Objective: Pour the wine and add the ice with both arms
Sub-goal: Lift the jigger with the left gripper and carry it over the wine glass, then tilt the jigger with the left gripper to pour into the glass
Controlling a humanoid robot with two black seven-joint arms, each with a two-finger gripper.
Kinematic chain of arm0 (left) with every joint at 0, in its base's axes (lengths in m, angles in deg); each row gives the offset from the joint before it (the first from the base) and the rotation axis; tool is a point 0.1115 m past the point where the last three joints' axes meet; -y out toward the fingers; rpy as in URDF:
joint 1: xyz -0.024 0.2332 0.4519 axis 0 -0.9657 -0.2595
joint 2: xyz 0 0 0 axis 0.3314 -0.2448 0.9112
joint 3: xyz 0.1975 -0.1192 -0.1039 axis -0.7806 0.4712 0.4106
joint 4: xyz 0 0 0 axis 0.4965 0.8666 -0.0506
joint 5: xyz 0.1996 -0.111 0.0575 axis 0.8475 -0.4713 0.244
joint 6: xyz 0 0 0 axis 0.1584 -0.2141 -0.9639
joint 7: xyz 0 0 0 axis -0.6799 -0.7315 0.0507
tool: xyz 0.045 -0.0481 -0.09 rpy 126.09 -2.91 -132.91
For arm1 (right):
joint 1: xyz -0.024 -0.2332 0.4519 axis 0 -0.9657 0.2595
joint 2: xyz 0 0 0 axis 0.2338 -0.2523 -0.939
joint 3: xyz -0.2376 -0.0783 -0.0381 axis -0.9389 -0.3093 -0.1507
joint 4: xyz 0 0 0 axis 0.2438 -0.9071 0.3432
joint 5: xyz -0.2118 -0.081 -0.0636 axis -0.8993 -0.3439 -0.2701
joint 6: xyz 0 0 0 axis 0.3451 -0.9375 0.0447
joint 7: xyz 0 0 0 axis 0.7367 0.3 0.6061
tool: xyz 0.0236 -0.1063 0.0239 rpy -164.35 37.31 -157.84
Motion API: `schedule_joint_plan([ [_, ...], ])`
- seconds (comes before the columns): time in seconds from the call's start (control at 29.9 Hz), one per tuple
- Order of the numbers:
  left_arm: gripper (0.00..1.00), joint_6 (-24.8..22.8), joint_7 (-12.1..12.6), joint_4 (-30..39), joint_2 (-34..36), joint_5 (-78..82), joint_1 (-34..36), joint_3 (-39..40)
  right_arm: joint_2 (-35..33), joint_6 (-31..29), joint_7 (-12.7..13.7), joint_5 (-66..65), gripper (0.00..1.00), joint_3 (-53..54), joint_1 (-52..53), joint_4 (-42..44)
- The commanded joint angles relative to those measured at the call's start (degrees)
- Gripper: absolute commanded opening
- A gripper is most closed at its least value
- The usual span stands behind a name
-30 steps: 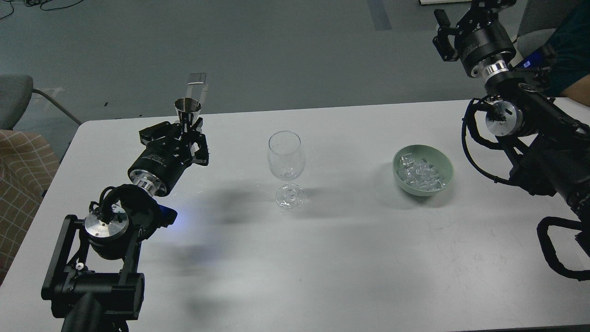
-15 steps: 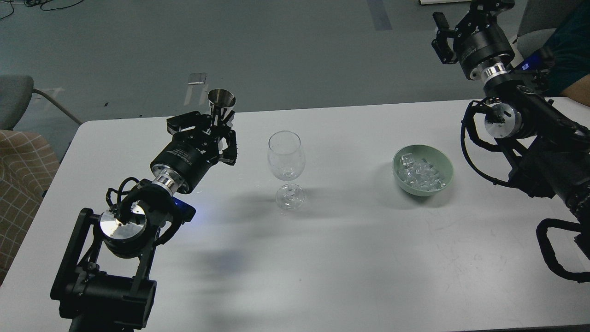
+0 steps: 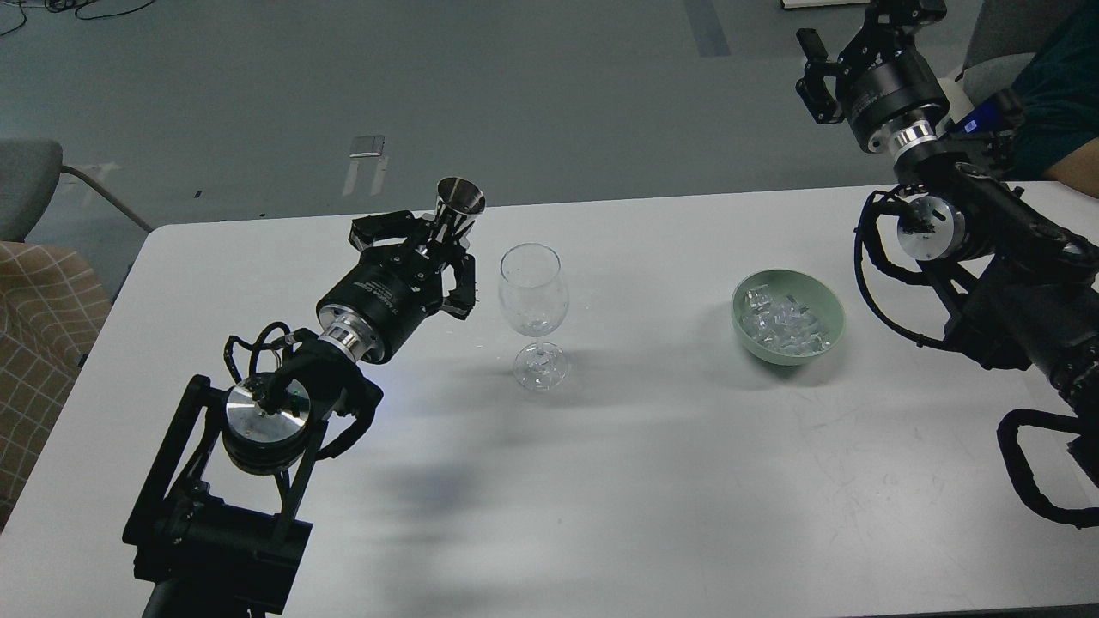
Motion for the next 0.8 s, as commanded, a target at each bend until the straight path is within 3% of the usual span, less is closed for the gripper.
schedule_joint_plan([
  [0.0,0.0,0.0,0.0,-0.1,0.0,1.5,0.1,-1.4,-0.2,0.0,0.0,0.0,1.0,0.0,-0.1,0.0],
  [0.77,0.0,-0.3,-0.2,-0.5,0.8,10.3,1.3,-3.6,-0.2,0.0,-0.2,0.0,1.0,0.1,-0.3,-0.1],
])
